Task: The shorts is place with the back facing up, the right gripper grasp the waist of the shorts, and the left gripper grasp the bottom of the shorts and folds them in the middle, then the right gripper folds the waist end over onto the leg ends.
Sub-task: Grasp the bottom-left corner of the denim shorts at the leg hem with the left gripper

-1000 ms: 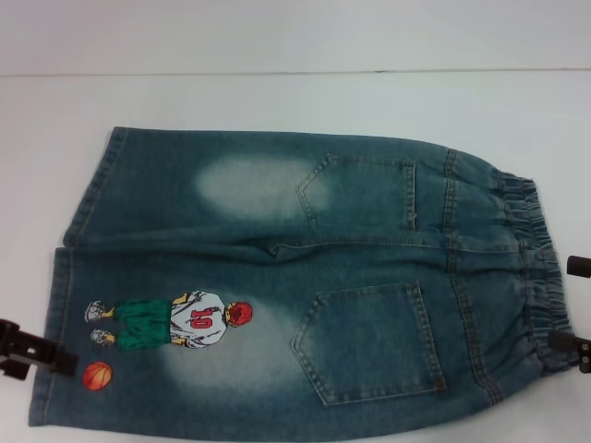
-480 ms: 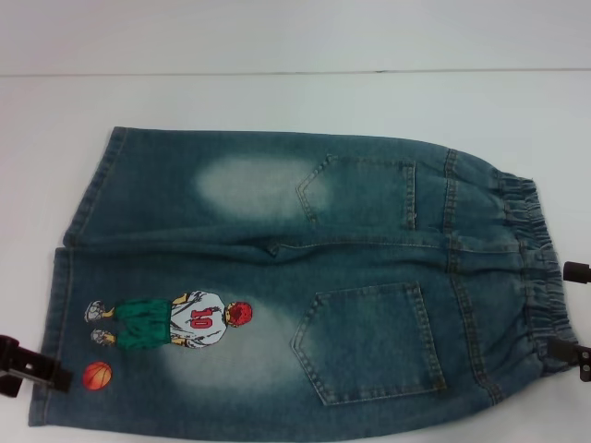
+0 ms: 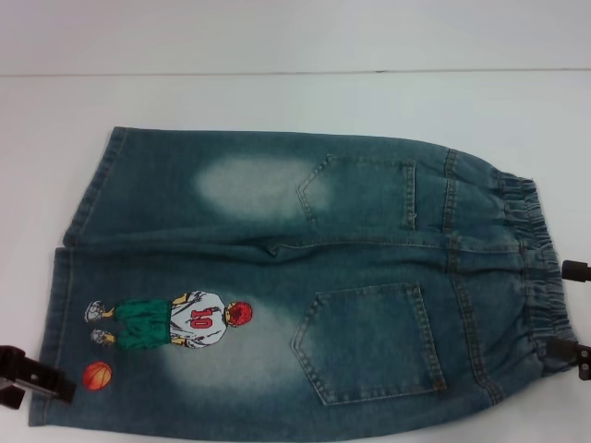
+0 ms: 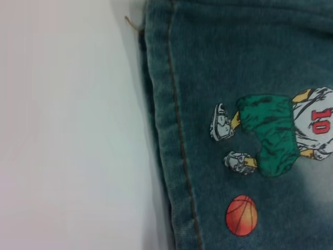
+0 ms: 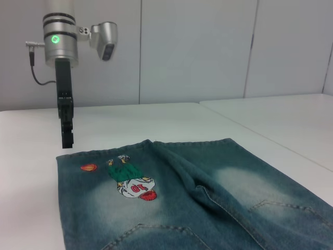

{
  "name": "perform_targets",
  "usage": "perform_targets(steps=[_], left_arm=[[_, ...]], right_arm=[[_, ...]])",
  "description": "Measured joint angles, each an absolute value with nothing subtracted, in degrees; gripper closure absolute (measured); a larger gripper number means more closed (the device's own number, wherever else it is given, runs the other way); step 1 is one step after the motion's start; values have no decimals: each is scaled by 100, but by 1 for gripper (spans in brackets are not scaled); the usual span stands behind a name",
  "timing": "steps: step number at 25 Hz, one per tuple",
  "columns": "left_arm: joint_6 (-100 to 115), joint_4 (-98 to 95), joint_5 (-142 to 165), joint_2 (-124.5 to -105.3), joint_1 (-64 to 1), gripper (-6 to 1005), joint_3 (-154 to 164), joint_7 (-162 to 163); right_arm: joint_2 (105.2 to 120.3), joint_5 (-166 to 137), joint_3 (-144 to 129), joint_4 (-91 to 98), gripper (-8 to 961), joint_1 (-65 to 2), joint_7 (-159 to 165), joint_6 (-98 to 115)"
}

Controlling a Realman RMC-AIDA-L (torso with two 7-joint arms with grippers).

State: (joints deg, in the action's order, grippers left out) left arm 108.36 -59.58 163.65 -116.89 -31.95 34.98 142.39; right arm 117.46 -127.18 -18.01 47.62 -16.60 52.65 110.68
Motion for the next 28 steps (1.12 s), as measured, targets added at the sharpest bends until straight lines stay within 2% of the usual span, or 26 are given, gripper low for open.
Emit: perform_targets(steps=[28], left_arm=[[10642,-5768,16365,-11716,-3146,127,3699,14294]], right_arm=[[11765,-12717,-1802,4764,44,-1687,5264,11065]])
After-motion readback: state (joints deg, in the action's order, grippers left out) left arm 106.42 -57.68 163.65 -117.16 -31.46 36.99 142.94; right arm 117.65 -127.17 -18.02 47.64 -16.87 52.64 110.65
